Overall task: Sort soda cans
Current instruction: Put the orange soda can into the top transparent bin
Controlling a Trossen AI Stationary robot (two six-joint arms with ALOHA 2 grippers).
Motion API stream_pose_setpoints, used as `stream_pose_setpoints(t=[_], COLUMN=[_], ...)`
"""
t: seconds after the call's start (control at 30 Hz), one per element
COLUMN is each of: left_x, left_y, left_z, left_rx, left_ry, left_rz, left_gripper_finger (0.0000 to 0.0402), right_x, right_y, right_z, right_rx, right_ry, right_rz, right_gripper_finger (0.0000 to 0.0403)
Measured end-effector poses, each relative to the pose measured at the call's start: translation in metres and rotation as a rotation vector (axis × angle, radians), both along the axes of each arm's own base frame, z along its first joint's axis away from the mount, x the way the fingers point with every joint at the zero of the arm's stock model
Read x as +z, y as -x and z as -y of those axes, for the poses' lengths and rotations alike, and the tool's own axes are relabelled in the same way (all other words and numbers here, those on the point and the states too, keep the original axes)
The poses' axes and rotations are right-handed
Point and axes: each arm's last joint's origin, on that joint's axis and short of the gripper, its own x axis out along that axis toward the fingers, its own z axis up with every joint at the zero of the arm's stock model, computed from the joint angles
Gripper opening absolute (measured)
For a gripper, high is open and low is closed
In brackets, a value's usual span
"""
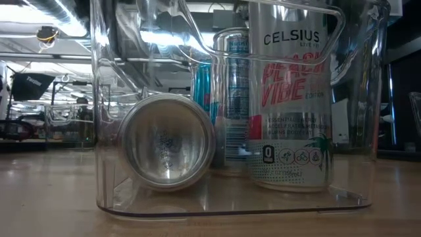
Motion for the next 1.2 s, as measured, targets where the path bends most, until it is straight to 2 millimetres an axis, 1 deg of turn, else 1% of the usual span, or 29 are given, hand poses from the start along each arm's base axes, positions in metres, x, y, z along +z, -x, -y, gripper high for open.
stream_pose_setpoints(t=[0.2,0.4,0.57,0.63,0.7,0.83,0.93,1.07,1.13,1.2], left_x=[-0.005,-0.02,-0.034,-0.035,-0.032,-0.018,-0.015,-0.019,-0.021,-0.021], left_y=[0.013,0.028,0.032,0.032,0.031,0.03,0.031,0.033,0.032,0.029], left_z=[0.047,0.094,0.134,0.148,0.159,0.178,0.188,0.192,0.193,0.193], left_rx=[0.044,0.068,0.037,0.022,0.02,0.04,0.048,0.008,-0.018,0.0], left_ry=[0.159,0.315,0.31,0.29,0.281,0.316,0.334,0.303,0.291,0.302], left_rz=[-0.01,-0.158,-0.269,-0.293,-0.306,-0.29,-0.299,-0.326,-0.331,-0.321], left_gripper_finger=[0.0375,0.0375,0.0375,0.0375,0.0375,0.0375,0.0375,0.0375,0.0375,0.0375], right_x=[0.0,0.003,0.007,0.01,0.012,0.013,0.009,0.003,0.002,0.002], right_y=[-0.003,-0.006,-0.009,-0.009,-0.01,-0.009,-0.011,-0.014,-0.014,-0.014], right_z=[-0.018,-0.034,-0.054,-0.063,-0.07,-0.082,-0.088,-0.093,-0.093,-0.093], right_rx=[0.016,0.042,0.096,0.126,0.141,0.153,0.144,0.134,0.138,0.136], right_ry=[-0.019,-0.074,-0.108,-0.11,-0.108,-0.098,-0.085,-0.064,-0.055,-0.053], right_rz=[0.022,0.073,0.129,0.152,0.175,0.19,0.178,0.159,0.15,0.153], right_gripper_finger=[0.0154,0.0154,0.0154,0.0154,0.0154,0.0154,0.0154,0.0154,0.0154,0.0154])
